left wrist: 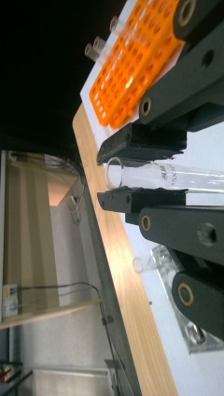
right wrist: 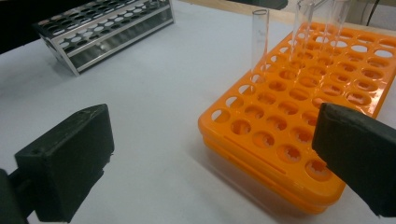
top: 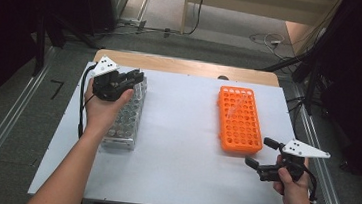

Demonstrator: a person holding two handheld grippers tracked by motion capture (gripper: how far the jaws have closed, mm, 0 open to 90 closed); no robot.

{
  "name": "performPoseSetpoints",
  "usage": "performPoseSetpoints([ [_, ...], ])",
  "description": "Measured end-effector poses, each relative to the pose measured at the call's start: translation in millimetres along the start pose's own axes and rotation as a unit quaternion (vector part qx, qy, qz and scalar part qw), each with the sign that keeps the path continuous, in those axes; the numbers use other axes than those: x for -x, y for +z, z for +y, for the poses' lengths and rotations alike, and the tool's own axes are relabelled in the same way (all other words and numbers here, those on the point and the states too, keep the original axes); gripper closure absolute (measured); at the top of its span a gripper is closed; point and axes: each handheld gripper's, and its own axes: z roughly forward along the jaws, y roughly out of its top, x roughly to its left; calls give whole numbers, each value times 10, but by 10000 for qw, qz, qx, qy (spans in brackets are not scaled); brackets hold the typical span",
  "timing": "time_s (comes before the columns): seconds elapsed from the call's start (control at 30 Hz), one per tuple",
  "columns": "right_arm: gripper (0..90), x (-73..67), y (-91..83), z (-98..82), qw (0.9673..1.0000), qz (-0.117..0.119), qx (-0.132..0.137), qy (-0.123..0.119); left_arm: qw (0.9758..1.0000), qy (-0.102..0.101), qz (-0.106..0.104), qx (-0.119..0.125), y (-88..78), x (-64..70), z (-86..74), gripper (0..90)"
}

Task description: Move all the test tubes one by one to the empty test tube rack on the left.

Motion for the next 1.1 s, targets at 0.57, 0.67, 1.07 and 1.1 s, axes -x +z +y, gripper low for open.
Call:
performPoseSetpoints([
  [0.57, 0, 47, -3, -53, 10000, -21, -57, 71, 9977, -86, 641, 192, 427, -287, -51, 763],
  [0.67, 0, 54, -9, -55, 10000, -14, -49, 73, 9973, -114, 708, 184, 476, -320, -78, 762],
  [1.07, 0, 54, -14, -56, 9999, -8, -54, 85, 9965, -220, 801, 47, 643, -377, -176, 762],
  [1.1, 0, 54, -16, -56, 9999, -12, -51, 90, 9965, -224, 805, 15, 656, -373, -183, 763],
])
